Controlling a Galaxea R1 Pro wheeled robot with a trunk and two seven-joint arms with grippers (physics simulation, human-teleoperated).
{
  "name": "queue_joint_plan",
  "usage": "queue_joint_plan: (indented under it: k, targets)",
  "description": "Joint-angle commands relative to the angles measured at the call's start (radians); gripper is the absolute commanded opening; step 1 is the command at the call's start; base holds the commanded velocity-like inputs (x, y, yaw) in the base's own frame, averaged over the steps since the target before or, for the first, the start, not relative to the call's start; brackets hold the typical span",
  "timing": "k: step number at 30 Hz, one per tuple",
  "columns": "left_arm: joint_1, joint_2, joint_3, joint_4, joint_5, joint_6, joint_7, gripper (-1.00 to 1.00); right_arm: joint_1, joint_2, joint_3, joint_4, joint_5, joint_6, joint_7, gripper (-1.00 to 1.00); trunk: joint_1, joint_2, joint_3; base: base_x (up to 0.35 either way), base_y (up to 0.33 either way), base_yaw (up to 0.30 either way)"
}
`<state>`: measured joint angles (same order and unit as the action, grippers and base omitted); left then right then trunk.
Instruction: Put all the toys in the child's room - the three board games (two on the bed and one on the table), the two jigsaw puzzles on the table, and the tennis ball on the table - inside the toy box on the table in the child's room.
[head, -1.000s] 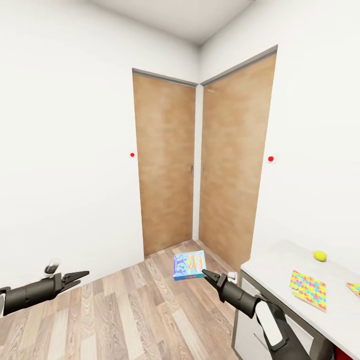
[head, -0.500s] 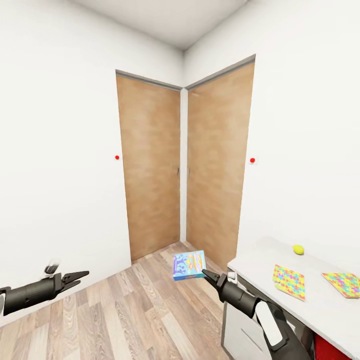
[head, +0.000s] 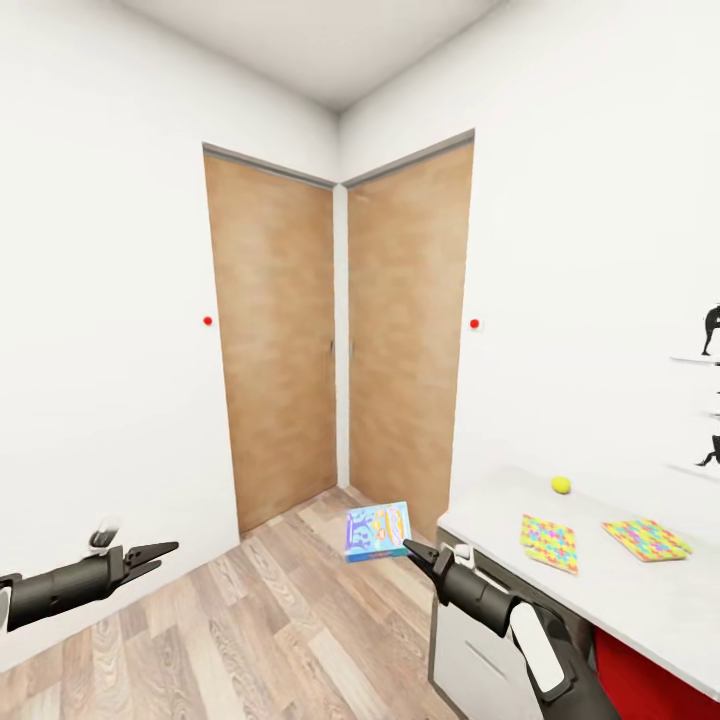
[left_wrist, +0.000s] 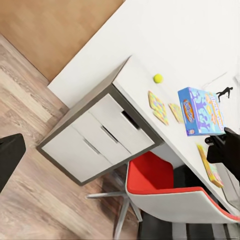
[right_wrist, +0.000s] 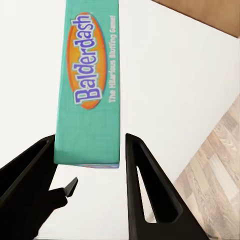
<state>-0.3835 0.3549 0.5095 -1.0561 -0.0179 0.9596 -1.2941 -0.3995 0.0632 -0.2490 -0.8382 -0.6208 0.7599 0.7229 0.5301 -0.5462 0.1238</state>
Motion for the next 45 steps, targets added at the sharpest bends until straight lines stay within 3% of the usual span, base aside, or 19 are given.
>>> queue_joint_plan:
  k: [1, 21, 32, 37, 39, 41, 43, 45]
  targets:
    - [0.000, 0.000, 0.001, 0.000, -0.002, 0.010, -0.005, 1.00, 0.000, 0.001, -0.004, 0.001, 0.001, 0.006, 0.003, -1.00, 0.000, -0.001, 0.001, -0.028, 0.131, -0.222]
    - [0.000, -0.001, 0.001, 0.000, 0.000, 0.010, -0.005, 1.00, -0.001, 0.001, -0.004, 0.003, 0.002, 0.005, 0.003, -1.00, 0.000, -0.001, 0.022, -0.002, 0.012, -0.219]
    - [0.000, 0.000, 0.001, 0.000, 0.000, 0.010, -0.005, 1.00, 0.000, 0.000, -0.005, -0.005, -0.001, -0.004, 0.007, -1.00, 0.000, -0.001, 0.023, 0.000, 0.000, -0.016]
    - [0.000, 0.006, 0.005, 0.000, 0.006, 0.011, -0.006, 1.00, 0.000, 0.001, 0.005, -0.074, 0.005, -0.028, 0.002, -1.00, 0.000, -0.001, 0.023, 0.000, 0.000, 0.000]
    - [0.000, 0.007, 0.006, 0.000, 0.007, 0.011, -0.006, 1.00, 0.000, 0.001, 0.006, -0.115, 0.009, -0.003, -0.002, -1.00, 0.000, -0.001, 0.023, 0.000, 0.000, 0.000]
    - [0.000, 0.007, 0.006, 0.001, 0.005, 0.011, -0.005, 1.00, -0.005, 0.002, 0.003, -0.146, 0.007, 0.074, -0.047, -1.00, 0.000, -0.001, 0.023, 0.000, 0.000, 0.000]
    - [0.000, 0.005, 0.003, 0.001, 0.000, 0.010, -0.004, 1.00, -0.065, 0.000, -0.007, -0.195, -0.004, 0.201, -0.167, -1.00, 0.000, -0.001, 0.023, 0.000, 0.000, 0.000]
    - [0.000, 0.001, 0.002, 0.000, -0.002, 0.010, 0.000, 1.00, -0.173, -0.008, -0.047, -0.243, -0.037, 0.260, -0.252, -1.00, 0.000, -0.001, 0.023, 0.000, 0.000, 0.000]
